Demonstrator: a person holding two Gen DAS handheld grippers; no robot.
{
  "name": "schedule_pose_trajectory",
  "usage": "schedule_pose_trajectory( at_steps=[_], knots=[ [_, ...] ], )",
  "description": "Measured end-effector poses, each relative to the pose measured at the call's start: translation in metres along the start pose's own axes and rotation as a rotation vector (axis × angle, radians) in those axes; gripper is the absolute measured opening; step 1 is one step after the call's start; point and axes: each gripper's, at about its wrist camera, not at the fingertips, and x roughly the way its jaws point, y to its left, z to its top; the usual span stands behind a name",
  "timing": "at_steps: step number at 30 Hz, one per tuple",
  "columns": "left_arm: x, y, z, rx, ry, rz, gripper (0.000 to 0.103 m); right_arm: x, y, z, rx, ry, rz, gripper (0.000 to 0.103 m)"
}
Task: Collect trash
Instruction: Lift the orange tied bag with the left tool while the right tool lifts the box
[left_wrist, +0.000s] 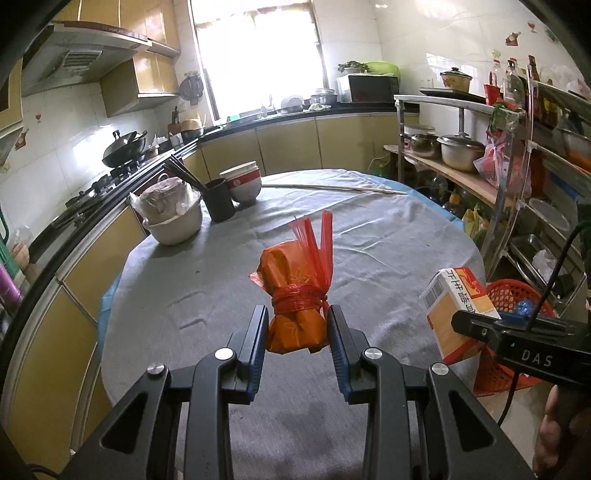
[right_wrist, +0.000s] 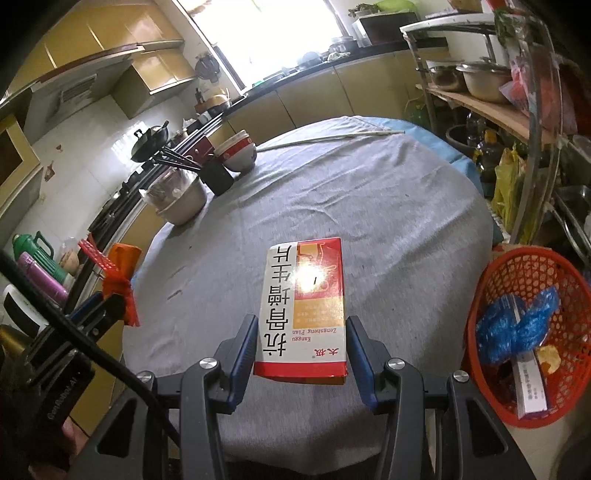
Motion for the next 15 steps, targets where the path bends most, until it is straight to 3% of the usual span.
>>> schedule_pose_trajectory(
  at_steps=[6, 15],
  knots=[
    [0.018, 0.008, -0.015, -0.049, 0.063, -0.035, 0.034, 0.020, -0.007, -0.011, 0.020, 0.046, -0.005, 0.050],
    [0.074, 0.027, -0.059, -0.146, 0.248, -0.029, 0.034, 0.059, 0.000, -0.032, -0.005, 0.141, -0.030, 0.050]
  ],
)
